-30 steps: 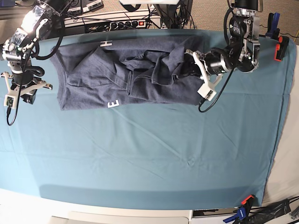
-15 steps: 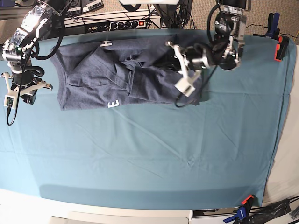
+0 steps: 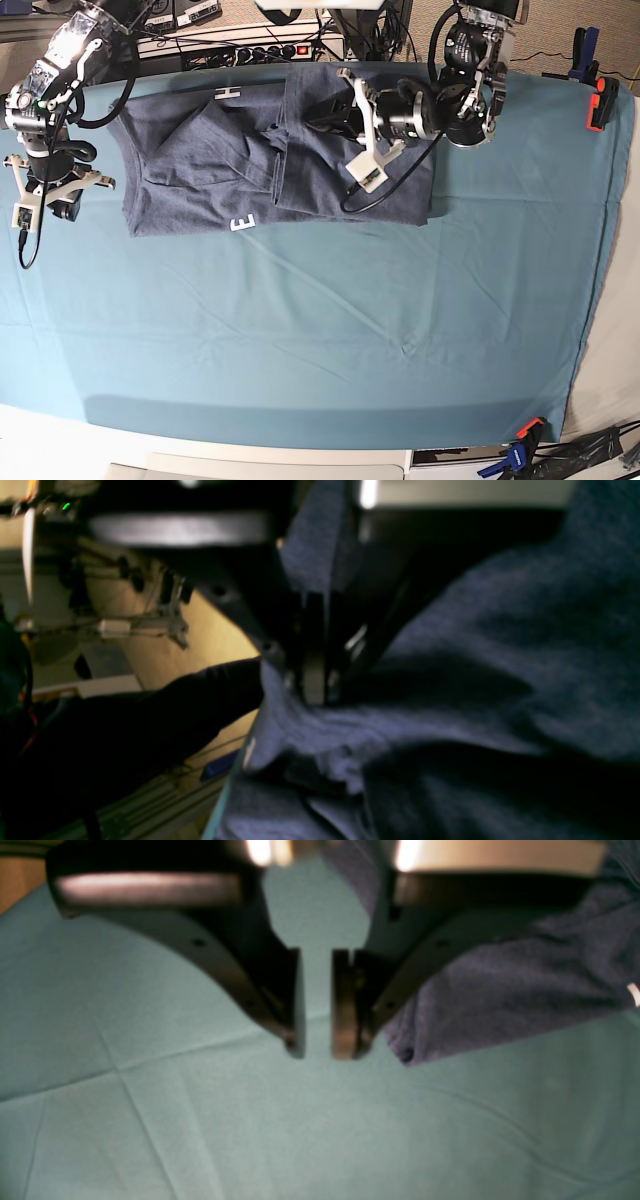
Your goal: Fold the T-shirt properly
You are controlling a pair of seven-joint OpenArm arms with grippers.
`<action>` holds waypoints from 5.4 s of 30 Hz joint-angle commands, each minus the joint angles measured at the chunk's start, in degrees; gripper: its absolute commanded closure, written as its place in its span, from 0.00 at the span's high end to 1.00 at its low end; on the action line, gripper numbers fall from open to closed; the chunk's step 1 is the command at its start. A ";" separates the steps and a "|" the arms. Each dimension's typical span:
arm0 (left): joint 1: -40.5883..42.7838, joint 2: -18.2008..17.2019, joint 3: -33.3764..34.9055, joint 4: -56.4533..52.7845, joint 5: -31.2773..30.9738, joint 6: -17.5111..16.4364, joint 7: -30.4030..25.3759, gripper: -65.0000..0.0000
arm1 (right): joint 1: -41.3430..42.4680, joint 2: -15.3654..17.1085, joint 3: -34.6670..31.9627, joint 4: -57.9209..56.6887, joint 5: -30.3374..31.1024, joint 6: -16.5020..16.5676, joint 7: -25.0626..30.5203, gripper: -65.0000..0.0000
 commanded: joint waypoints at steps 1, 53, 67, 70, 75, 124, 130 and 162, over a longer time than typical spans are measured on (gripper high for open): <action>-0.33 0.13 -0.09 1.07 -1.03 -0.96 -0.17 0.00 | 0.50 0.96 0.37 0.59 0.31 0.31 1.42 0.26; -3.98 0.13 -0.09 3.56 8.02 -0.81 -1.57 0.45 | 2.58 9.25 0.37 -35.06 47.74 17.14 -23.16 0.36; -4.24 0.00 -0.11 3.58 8.04 -0.81 -1.79 0.45 | 2.60 9.22 0.37 -34.88 57.64 18.07 -23.16 0.00; -4.28 -0.02 -0.11 3.58 8.61 -0.81 -1.79 0.45 | 2.58 9.22 0.37 -34.88 64.32 18.07 -23.16 0.00; -4.26 -0.02 -0.11 3.58 8.63 -0.81 -1.75 0.45 | 2.58 9.22 0.37 -34.88 68.47 18.07 -23.16 0.00; -3.96 -9.53 -22.71 8.39 6.45 -0.79 -1.75 0.45 | 2.01 -10.99 -42.97 -8.31 44.35 18.07 -21.55 0.00; -3.96 -9.53 -22.71 8.39 6.43 -0.81 -1.75 0.45 | 3.37 -12.07 -46.64 -8.31 36.48 18.07 -15.96 0.00; -7.48 -10.86 -26.62 8.39 12.28 1.44 -3.50 0.45 | 3.82 -14.49 -59.74 -8.46 14.36 18.07 -1.60 0.00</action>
